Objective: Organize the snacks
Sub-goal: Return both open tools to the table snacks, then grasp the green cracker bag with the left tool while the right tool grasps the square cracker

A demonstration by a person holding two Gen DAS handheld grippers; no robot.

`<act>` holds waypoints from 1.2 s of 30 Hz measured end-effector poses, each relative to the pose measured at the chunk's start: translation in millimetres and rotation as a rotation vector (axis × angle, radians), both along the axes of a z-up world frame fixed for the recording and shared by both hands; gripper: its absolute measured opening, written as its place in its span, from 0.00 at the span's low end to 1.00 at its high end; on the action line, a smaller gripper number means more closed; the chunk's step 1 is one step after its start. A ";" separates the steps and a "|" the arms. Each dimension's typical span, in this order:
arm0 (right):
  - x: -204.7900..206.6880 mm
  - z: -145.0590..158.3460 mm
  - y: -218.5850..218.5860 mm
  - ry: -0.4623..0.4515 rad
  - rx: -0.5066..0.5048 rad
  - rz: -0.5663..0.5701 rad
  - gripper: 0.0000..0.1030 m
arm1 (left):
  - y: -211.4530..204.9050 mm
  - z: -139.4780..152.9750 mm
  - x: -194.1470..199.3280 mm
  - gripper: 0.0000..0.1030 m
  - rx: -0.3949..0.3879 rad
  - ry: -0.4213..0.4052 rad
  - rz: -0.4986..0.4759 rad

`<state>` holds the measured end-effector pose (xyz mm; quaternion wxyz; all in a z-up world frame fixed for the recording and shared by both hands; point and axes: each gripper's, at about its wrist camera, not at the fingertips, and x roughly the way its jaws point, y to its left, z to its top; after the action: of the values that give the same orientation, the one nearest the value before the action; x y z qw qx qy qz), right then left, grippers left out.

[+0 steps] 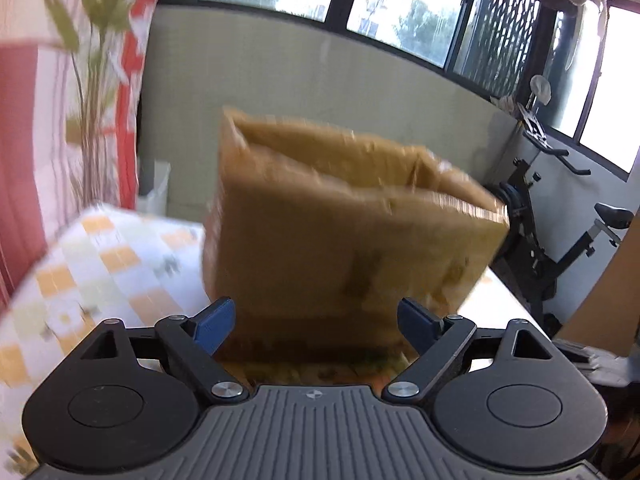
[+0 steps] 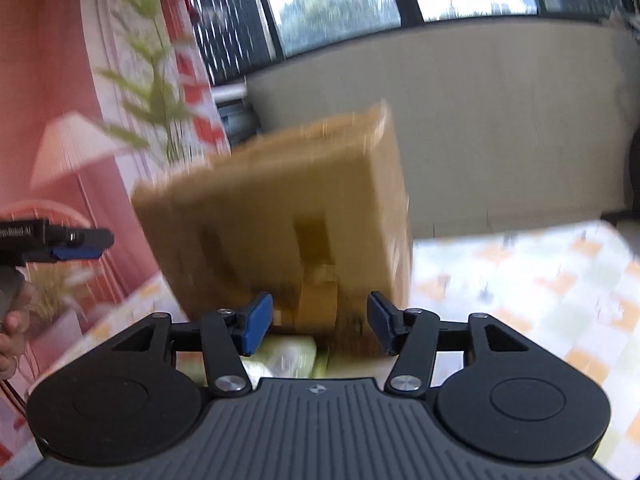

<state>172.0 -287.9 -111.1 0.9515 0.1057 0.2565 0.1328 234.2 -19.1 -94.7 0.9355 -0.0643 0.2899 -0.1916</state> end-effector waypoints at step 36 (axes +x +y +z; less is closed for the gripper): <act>0.9 -56.7 99.9 0.184 -0.138 0.251 0.54 | -7.9 -90.0 23.4 1.00 0.067 0.208 -0.163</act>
<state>172.9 -188.0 -167.8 0.9050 0.0192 0.3623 0.2223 257.6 -27.0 -184.7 0.8833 -0.0288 0.3958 -0.2494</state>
